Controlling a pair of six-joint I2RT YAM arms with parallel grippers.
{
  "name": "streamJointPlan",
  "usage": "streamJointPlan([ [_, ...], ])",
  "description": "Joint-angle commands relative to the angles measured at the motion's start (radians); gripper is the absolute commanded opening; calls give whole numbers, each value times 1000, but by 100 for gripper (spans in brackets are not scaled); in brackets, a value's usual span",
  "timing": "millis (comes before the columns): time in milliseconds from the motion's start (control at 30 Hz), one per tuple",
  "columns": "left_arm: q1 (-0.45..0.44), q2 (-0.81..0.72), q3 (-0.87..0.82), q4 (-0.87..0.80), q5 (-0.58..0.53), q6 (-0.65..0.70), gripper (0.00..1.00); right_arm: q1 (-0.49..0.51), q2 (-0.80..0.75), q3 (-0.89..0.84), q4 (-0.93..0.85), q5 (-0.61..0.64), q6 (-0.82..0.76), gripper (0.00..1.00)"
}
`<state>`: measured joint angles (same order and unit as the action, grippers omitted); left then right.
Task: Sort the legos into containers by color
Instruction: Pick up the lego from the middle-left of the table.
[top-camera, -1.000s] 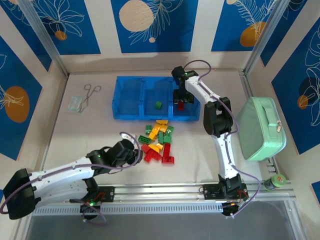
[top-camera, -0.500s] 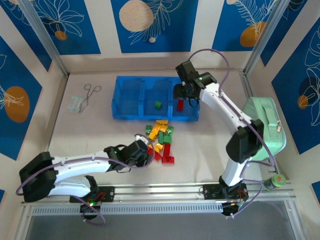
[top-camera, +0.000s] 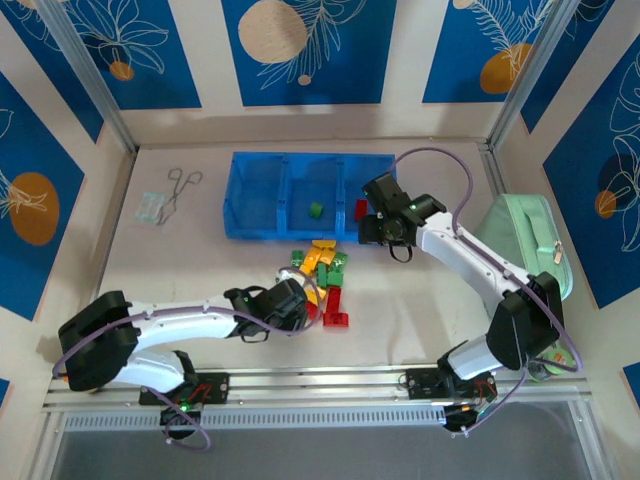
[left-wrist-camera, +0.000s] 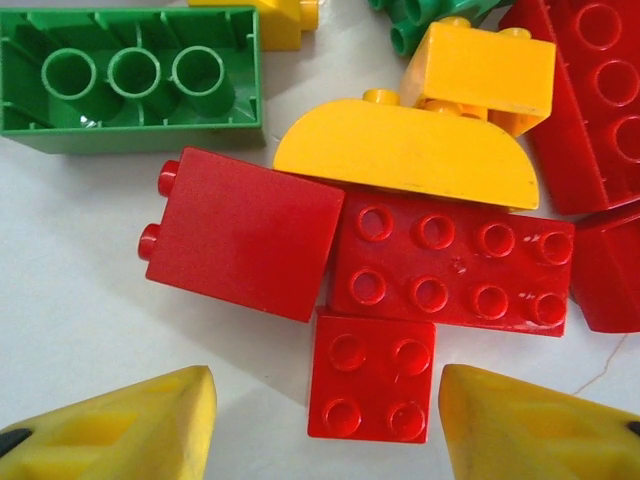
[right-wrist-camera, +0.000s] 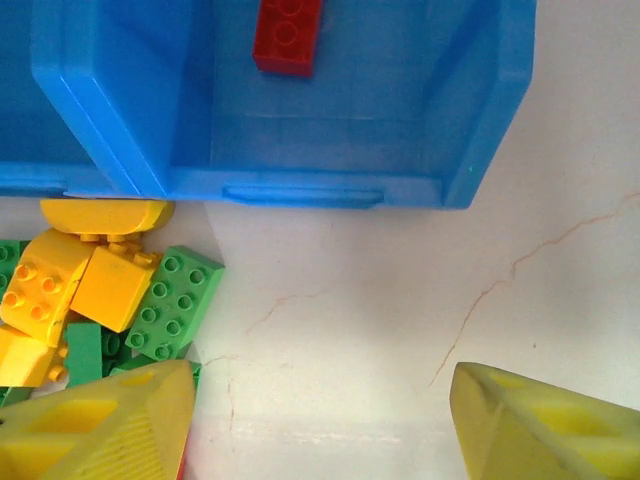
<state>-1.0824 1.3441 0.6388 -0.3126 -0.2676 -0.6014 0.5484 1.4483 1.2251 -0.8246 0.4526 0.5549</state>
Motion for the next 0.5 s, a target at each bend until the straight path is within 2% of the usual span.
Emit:
streamJointPlan([
  [0,-9,-7,16,-43,-32,-19,64,10,-36,-36,29,-22,46,69],
  [133,-4,-16,-9,-8,-22,-35,65,18,-66,-77,41,-31,63,69],
  [467,-4,77,18,9,-19,-33,65,33,-96,-127,57,-49,83,69],
])
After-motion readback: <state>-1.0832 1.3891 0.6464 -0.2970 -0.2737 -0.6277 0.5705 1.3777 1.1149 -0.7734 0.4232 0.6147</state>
